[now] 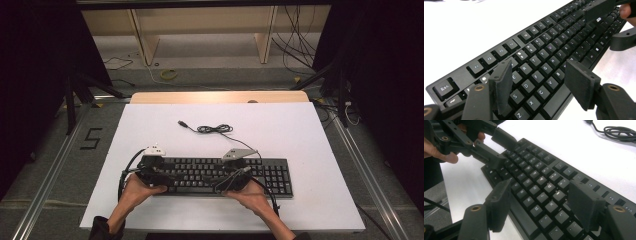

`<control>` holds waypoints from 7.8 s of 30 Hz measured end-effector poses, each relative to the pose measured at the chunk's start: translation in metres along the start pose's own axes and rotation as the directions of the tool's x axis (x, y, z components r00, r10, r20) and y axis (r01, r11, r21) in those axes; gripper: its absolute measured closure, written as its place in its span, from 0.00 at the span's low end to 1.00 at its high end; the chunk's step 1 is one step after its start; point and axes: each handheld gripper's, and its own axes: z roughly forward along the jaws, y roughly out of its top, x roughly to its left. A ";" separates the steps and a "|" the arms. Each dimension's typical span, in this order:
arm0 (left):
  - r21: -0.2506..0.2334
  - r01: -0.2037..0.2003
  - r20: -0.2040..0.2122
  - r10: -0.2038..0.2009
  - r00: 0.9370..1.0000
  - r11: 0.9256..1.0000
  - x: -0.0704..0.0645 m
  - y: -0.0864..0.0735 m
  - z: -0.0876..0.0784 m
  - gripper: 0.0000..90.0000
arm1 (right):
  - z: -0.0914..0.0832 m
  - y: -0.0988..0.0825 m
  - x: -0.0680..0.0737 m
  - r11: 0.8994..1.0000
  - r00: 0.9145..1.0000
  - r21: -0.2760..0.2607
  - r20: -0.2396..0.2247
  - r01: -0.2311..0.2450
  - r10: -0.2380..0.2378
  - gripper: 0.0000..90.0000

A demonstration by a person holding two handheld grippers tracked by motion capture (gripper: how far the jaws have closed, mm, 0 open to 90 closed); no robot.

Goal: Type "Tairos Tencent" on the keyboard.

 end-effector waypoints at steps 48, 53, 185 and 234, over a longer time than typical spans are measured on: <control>0.036 0.028 0.001 -0.028 1.000 0.999 0.020 0.007 0.009 0.86 | 0.008 -0.003 0.011 1.000 0.999 0.008 -0.042 0.025 -0.025 0.40; 0.048 0.025 -0.004 -0.025 1.000 0.999 0.021 0.008 0.011 0.91 | 0.008 -0.003 0.012 1.000 0.999 0.009 -0.043 0.026 -0.026 0.40; -0.094 0.069 0.061 -0.063 0.996 0.993 -0.001 -0.018 -0.012 0.40 | 0.050 -0.010 0.013 0.984 0.996 0.152 0.005 0.091 -0.093 1.00; -0.042 0.052 0.007 -0.052 0.999 0.998 0.001 -0.001 0.013 0.51 | -0.031 -0.020 -0.014 0.998 0.999 -0.063 0.042 0.005 -0.002 0.44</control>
